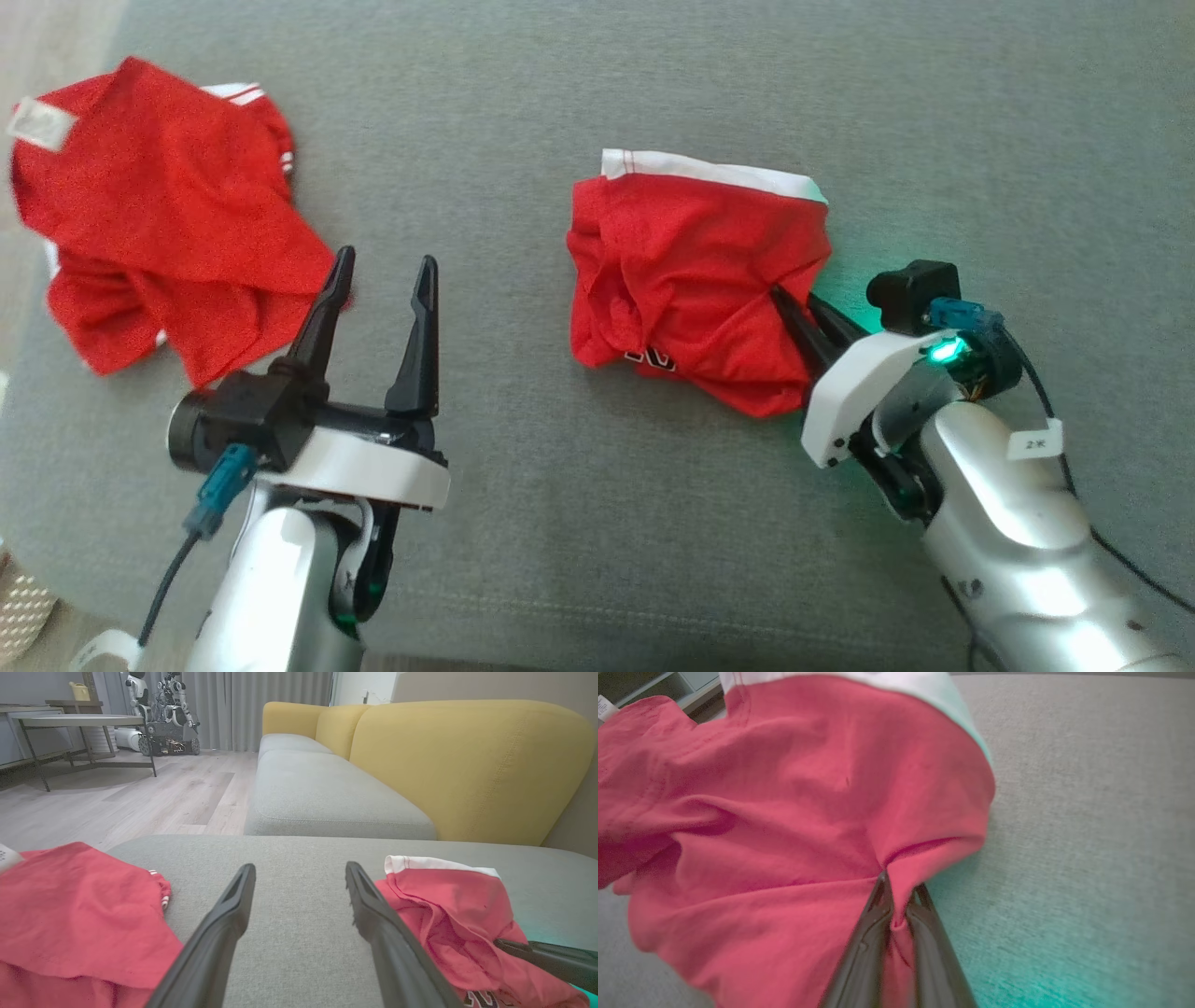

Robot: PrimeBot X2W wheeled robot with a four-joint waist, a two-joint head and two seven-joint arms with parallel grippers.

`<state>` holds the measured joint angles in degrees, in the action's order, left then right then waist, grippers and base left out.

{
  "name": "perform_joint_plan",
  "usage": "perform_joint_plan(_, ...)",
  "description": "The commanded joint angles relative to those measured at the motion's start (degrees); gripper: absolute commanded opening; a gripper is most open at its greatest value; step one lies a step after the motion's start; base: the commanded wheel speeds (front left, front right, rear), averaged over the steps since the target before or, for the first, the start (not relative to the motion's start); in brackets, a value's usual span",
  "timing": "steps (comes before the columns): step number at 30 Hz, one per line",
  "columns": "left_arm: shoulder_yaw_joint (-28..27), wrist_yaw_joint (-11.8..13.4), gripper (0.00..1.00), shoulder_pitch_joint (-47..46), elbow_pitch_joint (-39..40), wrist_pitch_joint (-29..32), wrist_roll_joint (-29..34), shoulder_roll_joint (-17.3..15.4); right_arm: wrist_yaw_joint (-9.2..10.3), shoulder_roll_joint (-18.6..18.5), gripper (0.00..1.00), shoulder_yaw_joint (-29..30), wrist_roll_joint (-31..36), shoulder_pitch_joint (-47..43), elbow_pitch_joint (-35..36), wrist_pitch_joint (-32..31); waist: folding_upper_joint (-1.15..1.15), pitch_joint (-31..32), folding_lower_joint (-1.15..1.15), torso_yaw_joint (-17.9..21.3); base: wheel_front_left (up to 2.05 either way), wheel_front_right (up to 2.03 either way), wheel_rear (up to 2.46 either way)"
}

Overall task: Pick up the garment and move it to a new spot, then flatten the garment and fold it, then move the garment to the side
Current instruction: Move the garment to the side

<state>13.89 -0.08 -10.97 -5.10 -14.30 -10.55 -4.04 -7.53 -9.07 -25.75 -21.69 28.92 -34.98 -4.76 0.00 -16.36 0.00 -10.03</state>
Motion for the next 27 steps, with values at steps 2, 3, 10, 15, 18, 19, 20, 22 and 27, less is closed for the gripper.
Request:
perform_joint_plan(2,-2.46,-0.43,1.0,-2.12,2.37,-0.69,0.51,-0.39,0.04,-1.37,0.0,-1.53,-0.32,1.38,2.26,-0.26,0.0,-0.14,0.0,1.25,0.0,0.0,0.0)
perform_joint_plan(3,-2.54,-0.55,1.0,-2.16,2.48,-0.69,0.64,-0.35,0.04,-2.23,0.0,-2.03,-0.41,1.62,2.9,-0.39,0.0,-0.26,0.0,1.82,0.0,0.0,0.0)
perform_joint_plan(10,-3.11,-1.29,1.0,-2.95,3.25,-0.7,1.64,-0.35,0.04,-10.21,0.0,-2.83,-0.66,2.42,6.37,-1.97,0.0,-1.46,0.0,6.34,0.0,0.0,0.0)
perform_joint_plan(15,-3.29,-1.76,1.0,-3.75,3.82,-0.7,2.47,-0.74,0.04,-16.21,0.0,-0.45,-1.3,2.98,8.11,-2.73,0.0,-3.04,0.0,9.5,0.0,0.0,0.0)
perform_joint_plan(18,-3.13,-2.08,1.0,-4.45,3.88,-0.7,2.88,-0.92,0.04,-18.94,0.0,2.6,-2.21,3.29,7.9,-1.79,0.0,-4.07,0.0,10.81,0.0,0.0,0.0)
perform_joint_plan(19,-3.08,-2.17,1.0,-4.72,3.92,-0.7,3.03,-1.0,0.04,-19.59,0.0,3.66,-2.57,3.4,7.64,-1.29,0.0,-4.43,0.0,11.17,0.0,0.0,0.0)
perform_joint_plan(20,-3.04,-2.27,1.0,-5.0,3.98,-0.7,3.13,-1.07,0.04,-20.23,0.0,4.6,-2.72,3.52,7.18,-0.94,0.0,-4.75,0.0,11.51,0.0,0.0,0.0)
perform_joint_plan(22,-2.93,-2.48,1.0,-5.57,4.02,-0.7,3.36,-1.29,0.04,-21.28,0.0,6.07,-3.21,3.86,6.31,-0.35,0.0,-5.49,0.0,12.06,0.0,0.0,0.0)
perform_joint_plan(27,-2.49,-2.88,1.0,-7.01,4.4,-0.7,3.91,-1.73,0.04,-24.61,0.0,6.51,-3.65,4.92,4.86,-0.96,0.0,-7.45,0.0,12.93,0.0,0.0,0.0)
